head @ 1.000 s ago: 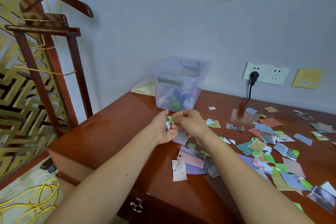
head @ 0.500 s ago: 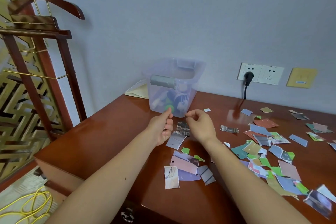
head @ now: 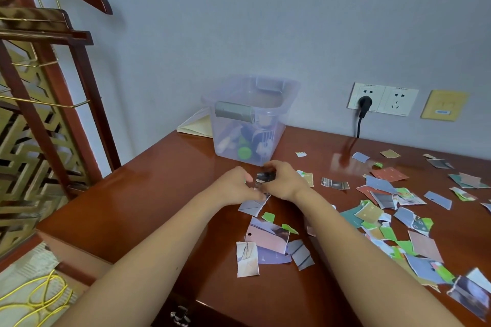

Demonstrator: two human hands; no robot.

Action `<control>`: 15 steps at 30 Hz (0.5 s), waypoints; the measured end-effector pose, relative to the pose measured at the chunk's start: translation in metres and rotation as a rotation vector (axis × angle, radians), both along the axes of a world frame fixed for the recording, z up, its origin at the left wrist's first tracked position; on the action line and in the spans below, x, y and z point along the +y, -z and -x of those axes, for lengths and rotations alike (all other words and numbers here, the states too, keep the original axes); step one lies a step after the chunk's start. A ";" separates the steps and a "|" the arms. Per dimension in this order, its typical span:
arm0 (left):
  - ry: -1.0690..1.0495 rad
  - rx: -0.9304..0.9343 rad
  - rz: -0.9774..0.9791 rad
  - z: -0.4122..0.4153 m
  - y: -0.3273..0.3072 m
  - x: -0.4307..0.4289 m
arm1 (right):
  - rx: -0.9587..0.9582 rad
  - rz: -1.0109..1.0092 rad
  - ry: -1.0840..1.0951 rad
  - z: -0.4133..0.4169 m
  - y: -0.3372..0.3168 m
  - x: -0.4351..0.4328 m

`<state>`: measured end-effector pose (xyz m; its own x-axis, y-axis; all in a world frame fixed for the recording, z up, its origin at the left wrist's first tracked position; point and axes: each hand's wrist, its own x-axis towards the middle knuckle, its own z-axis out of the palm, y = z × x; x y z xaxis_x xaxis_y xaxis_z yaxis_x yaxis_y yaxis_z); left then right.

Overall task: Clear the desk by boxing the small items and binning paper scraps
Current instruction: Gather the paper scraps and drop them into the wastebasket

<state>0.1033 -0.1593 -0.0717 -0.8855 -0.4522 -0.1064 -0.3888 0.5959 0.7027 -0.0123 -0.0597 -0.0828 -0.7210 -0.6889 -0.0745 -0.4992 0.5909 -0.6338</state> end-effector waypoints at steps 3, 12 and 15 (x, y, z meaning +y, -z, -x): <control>0.040 -0.098 0.079 0.001 -0.001 -0.003 | -0.039 0.099 0.075 -0.002 0.002 0.008; 0.017 -0.093 0.145 0.003 0.004 -0.003 | -0.108 0.447 0.213 -0.010 0.017 0.017; -0.006 -0.060 0.162 0.000 0.009 -0.003 | -0.195 0.603 0.283 -0.013 0.015 0.021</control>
<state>0.1029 -0.1626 -0.0804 -0.8771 -0.4727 -0.0848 -0.4311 0.6971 0.5729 0.0005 -0.0385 -0.0983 -0.8912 -0.4384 0.1162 -0.2219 0.1981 -0.9547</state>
